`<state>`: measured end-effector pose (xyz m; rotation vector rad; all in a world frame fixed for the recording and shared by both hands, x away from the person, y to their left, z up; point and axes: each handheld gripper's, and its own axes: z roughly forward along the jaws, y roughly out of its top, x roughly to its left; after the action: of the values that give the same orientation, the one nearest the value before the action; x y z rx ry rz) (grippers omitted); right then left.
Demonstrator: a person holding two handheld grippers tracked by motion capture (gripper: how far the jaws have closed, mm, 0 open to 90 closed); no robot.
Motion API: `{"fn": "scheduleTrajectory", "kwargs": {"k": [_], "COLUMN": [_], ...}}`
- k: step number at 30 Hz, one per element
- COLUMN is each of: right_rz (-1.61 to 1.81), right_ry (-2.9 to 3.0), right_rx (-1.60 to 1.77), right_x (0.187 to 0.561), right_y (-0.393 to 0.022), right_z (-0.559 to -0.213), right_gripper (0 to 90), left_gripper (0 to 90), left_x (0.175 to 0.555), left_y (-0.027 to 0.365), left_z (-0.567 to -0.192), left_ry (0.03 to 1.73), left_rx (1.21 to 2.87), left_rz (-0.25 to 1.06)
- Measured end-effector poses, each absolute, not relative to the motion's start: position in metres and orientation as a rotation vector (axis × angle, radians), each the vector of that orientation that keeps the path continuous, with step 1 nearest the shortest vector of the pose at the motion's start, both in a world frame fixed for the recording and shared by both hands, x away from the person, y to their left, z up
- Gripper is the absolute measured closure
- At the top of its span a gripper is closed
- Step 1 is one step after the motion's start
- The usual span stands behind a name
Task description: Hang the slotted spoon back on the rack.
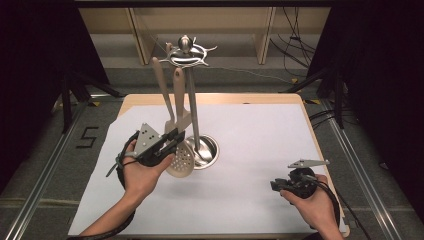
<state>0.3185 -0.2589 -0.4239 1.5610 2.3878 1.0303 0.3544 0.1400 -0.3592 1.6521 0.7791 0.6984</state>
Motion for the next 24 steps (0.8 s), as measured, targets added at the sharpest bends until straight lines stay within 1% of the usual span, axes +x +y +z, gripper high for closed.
{"fn": "scheduleTrajectory", "kwargs": {"k": [6, 11, 14, 16, 24], "right_rz": [0.973, 1.037, 0.993, 1.038, 1.000], "right_ry": [2.348, 2.390, 2.337, 2.395, 2.327], "right_rx": [1.573, 1.583, 1.568, 1.562, 1.570], "right_x": [0.3170, 0.3180, 0.3180, 0.3189, 0.3180], "right_y": [-0.2568, -0.2584, -0.2567, -0.2590, -0.2560], "right_z": [-0.4235, -0.4238, -0.4256, -0.4250, -0.4259], "right_gripper": [73.1, 73.0, 72.9, 72.9, 72.8], "left_gripper": [77.3, 77.2, 77.1, 77.2, 76.4], "left_x": [0.3547, 0.3555, 0.3561, 0.3566, 0.3573], "left_y": [0.1385, 0.1377, 0.1374, 0.1372, 0.1357], "left_z": [-0.3594, -0.3593, -0.3592, -0.3594, -0.3594], "left_ry": [0.779, 0.776, 0.777, 0.776, 0.771], "left_rx": [1.652, 1.654, 1.657, 1.657, 1.660], "left_rz": [0.696, 0.701, 0.697, 0.695, 0.694]}}
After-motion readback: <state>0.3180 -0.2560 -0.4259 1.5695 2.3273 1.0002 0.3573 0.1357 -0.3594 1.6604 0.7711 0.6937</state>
